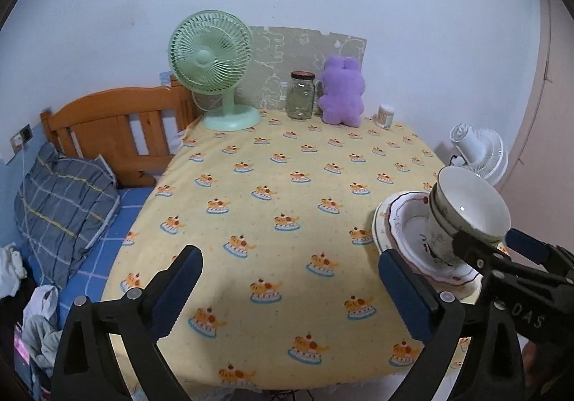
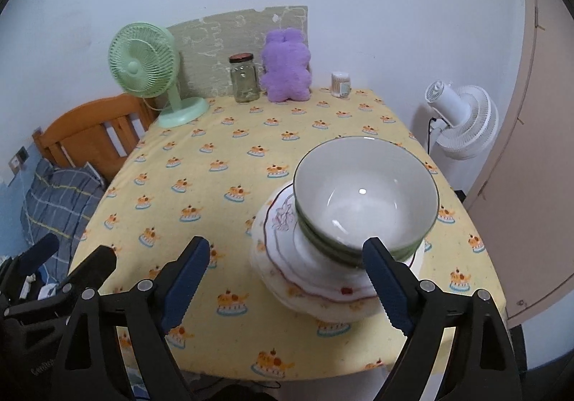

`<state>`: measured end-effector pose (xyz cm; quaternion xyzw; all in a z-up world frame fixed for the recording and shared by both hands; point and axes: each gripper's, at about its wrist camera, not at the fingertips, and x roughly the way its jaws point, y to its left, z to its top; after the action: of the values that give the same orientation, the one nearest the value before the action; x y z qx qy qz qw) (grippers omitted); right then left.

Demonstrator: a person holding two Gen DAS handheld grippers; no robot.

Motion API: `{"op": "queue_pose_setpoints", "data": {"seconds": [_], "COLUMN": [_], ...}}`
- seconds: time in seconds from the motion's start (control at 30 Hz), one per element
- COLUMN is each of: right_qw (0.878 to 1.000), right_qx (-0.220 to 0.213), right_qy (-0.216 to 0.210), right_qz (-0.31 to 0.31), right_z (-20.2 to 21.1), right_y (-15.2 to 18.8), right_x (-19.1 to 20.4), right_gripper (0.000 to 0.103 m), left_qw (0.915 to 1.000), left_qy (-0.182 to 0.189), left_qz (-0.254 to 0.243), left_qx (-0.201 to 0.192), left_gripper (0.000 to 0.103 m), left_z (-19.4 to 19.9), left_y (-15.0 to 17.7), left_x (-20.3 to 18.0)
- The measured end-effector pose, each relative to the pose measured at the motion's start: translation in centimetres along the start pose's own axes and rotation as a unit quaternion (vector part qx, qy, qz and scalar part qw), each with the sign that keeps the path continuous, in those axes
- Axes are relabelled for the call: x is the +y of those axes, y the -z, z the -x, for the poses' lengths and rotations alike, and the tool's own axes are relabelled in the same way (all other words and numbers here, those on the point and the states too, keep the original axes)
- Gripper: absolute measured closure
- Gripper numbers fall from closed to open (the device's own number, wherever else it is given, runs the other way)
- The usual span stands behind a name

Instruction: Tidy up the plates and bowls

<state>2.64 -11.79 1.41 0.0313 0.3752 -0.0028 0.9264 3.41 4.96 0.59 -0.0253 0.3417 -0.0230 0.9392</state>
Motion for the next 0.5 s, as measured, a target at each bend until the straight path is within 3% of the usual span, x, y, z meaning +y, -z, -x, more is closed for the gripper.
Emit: {"op": "queue_pose_setpoints", "data": {"seconds": [0.5], "right_qw": [0.999], "right_qx": [-0.05], "right_qy": [-0.002], "right_qz": [-0.001], "right_z": [2.8], "right_y": [1.9], "right_x": [-0.4], "right_gripper": [0.013], "left_qw": [0.9991], "left_qy": [-0.019], "left_qz": [0.01], "left_qx": [-0.038], "left_gripper": [0.003], "left_z": [2.2], "left_y": [1.6], "left_x": [-0.2]}}
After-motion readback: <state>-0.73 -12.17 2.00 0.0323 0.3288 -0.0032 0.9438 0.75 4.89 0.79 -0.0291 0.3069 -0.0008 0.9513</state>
